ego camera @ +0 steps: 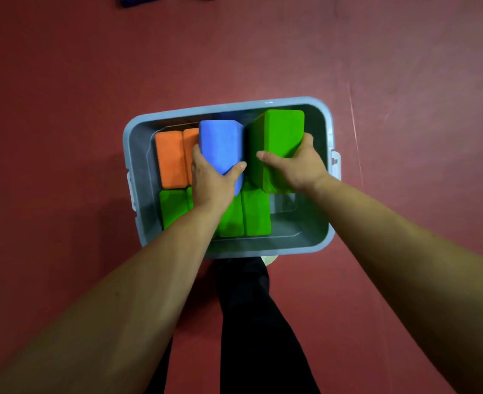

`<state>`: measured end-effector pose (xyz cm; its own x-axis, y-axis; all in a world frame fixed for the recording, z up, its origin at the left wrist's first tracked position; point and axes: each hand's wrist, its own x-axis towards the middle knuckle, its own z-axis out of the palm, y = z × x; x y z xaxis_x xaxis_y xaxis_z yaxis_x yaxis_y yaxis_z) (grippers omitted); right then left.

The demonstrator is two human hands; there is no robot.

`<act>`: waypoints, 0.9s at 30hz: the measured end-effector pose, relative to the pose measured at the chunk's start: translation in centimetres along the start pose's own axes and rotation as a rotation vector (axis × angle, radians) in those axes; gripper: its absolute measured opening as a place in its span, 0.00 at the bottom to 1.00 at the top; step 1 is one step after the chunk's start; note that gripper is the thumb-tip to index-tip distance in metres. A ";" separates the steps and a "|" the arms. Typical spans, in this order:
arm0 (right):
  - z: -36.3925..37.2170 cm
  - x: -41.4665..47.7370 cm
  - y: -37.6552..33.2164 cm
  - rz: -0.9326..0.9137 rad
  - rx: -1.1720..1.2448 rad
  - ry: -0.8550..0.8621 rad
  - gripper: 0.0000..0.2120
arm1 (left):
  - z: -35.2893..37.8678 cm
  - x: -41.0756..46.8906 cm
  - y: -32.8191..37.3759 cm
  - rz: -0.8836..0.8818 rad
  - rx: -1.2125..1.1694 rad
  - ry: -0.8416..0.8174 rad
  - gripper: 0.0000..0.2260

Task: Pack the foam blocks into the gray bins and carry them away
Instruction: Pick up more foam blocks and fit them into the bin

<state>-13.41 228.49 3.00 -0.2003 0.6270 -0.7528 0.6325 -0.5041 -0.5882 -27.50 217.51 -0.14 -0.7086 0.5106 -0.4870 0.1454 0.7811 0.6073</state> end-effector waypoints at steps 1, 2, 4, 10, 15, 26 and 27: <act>0.3 0.7 -0.1 0.012 -0.014 -0.020 0.38 | 0.3 0.4 -0.3 -0.015 0.000 0.005 0.47; 0.9 1.3 -0.2 0.022 -0.028 -0.037 0.38 | 0.6 0.9 -0.8 -0.033 -0.001 0.006 0.47; 1.7 2.4 -0.1 0.039 -0.054 -0.042 0.38 | 1.2 1.9 -1.3 -0.042 0.000 -0.026 0.46; 3.6 5.4 0.9 0.105 -0.107 -0.037 0.39 | 2.0 4.4 -4.3 -0.004 0.097 -0.195 0.40; 4.7 7.1 2.0 0.116 -0.105 -0.044 0.39 | 1.4 6.8 -5.3 0.030 0.271 -0.154 0.37; 7.7 11.9 4.8 0.157 -0.146 -0.103 0.33 | 4.4 10.8 -4.0 -0.091 0.569 -0.313 0.25; 7.6 11.9 5.0 0.147 -0.151 -0.111 0.33 | 4.6 11.0 -3.9 -0.102 0.586 -0.330 0.26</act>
<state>-18.28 228.92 -11.17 -0.1731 0.4802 -0.8599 0.7642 -0.4853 -0.4249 -32.67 221.74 -10.73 -0.5044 0.4345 -0.7462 0.5052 0.8493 0.1531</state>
